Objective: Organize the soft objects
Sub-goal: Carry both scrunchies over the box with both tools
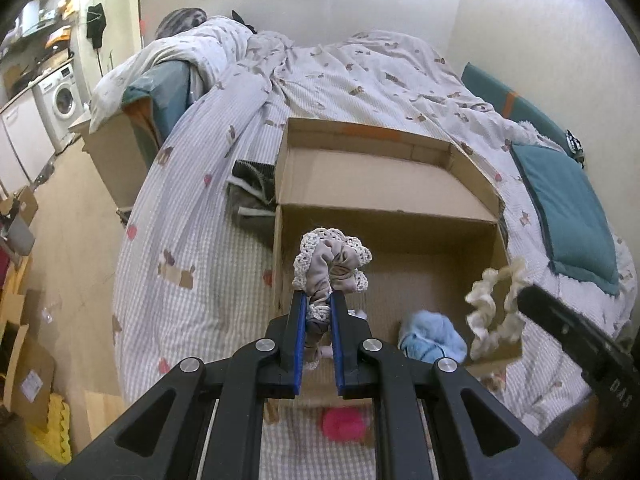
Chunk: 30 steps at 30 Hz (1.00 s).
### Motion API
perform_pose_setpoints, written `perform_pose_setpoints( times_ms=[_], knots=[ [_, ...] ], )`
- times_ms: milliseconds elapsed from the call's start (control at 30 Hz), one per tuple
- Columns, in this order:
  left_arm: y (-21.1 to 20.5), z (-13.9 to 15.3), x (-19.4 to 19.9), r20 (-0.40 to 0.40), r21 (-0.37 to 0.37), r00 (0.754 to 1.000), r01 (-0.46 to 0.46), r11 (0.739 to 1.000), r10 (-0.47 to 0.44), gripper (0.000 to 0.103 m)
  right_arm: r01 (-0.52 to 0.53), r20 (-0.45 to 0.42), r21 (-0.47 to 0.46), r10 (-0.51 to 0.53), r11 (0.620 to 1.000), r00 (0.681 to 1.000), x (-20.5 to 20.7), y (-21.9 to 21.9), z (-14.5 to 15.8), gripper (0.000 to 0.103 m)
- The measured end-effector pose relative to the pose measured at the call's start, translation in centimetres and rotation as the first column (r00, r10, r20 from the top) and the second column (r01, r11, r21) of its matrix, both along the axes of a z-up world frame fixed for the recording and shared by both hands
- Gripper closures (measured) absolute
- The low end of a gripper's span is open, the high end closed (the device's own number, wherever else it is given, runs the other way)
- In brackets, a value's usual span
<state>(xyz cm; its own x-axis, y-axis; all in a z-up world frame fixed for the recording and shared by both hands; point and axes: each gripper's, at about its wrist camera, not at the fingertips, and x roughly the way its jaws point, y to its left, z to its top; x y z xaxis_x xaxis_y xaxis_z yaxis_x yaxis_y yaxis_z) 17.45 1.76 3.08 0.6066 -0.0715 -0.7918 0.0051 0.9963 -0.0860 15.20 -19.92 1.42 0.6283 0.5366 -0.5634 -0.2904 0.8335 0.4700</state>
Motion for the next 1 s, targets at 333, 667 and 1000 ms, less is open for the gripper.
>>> perform_pose_setpoints(
  times_ms=[333,667,1000],
  knots=[
    [-1.7,-4.7,3.7,-0.017,0.035,1.000,0.009,0.999,-0.009,0.092,0.023,-0.050,-0.049,-0.026,0.999,0.998,4.9,-0.2,-4.4,0.091],
    [-0.8,-7.1,4.6,-0.065,0.031,0.998,-0.022,0.999,0.024,0.092,0.070,-0.059,-0.083,-0.075,0.994,0.995,5.2,-0.7,-6.2,0.091],
    [-1.1,-7.8,4.5,-0.073,0.037,0.997,-0.020,0.999,0.023,0.092,0.095,-0.090,-0.073,-0.101,0.993,0.991,5.8,-1.3,-6.7,0.090]
  ],
)
